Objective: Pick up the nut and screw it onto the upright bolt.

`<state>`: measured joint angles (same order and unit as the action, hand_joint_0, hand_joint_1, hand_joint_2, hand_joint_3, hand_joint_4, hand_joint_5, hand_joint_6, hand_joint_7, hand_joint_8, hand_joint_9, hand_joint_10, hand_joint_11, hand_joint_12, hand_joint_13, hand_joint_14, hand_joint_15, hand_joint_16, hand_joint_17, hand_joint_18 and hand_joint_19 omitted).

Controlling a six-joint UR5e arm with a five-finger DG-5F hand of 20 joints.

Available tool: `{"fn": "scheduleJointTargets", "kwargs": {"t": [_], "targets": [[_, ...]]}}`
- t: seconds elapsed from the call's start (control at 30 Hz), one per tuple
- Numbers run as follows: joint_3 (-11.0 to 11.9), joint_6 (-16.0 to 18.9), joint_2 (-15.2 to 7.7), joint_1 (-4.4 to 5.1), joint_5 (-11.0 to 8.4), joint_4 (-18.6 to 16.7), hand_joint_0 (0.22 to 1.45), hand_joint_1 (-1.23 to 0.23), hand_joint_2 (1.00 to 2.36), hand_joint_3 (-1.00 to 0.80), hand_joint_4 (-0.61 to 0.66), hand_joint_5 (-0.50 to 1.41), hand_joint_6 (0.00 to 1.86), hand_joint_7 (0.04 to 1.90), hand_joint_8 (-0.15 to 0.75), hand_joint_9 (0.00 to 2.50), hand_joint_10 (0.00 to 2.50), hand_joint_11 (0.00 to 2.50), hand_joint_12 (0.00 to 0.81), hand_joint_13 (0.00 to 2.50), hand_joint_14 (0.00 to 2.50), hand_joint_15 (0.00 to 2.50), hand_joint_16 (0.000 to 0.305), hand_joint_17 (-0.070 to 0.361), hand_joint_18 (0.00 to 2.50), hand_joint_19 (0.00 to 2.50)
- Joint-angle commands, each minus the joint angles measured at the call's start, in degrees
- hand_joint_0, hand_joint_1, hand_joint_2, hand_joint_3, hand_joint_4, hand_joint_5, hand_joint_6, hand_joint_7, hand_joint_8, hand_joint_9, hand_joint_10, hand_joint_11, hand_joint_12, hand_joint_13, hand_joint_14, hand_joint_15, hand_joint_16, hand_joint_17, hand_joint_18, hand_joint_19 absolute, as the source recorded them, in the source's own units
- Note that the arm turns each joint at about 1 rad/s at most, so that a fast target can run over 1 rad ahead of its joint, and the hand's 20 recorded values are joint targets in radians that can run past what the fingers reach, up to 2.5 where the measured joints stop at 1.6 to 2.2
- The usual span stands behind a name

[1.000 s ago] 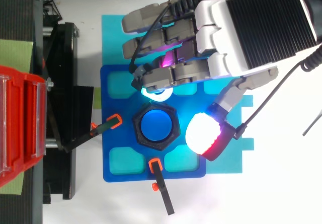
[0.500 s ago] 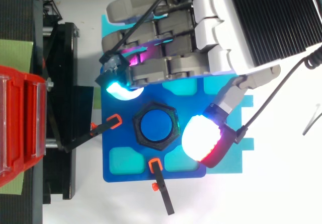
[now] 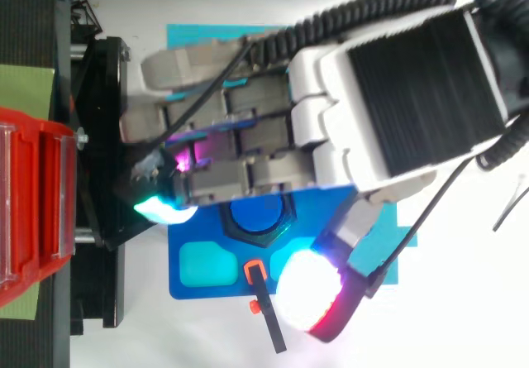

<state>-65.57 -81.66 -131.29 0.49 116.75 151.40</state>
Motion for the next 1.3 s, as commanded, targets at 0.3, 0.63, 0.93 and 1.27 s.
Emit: {"fn": "scheduleJointTargets", "kwargs": {"t": [0.3,0.63,0.93,1.27], "targets": [[-0.08,0.54,-1.42,0.92,-0.3,1.62,0.51,-0.08,1.0,-0.5,0.23,-0.1,0.5,0.8,0.224,0.58,0.0,0.0,0.307,0.28,0.0,0.0,0.033,0.075,0.0,0.0],[-0.08,0.36,-1.42,0.57,-0.04,3.82,0.52,-0.09,1.0,-0.5,0.26,-0.06,0.5,1.06,0.241,0.64,0.0,0.0,0.295,0.35,0.0,0.0,0.032,0.071,0.0,0.0],[-0.08,-0.52,-1.51,-0.58,1.37,3.73,0.54,-0.12,1.0,-0.5,0.23,-0.04,0.5,1.29,0.262,0.72,0.0,0.0,0.255,0.42,0.0,0.0,0.024,0.053,0.04,0.0],[-0.08,-0.6,-1.42,-1.54,2.16,3.64,0.54,-0.15,1.0,-0.5,0.21,-0.01,0.5,1.44,0.27,0.8,0.0,0.0,0.242,0.48,0.0,0.0,0.02,0.045,0.09,0.0]]}}
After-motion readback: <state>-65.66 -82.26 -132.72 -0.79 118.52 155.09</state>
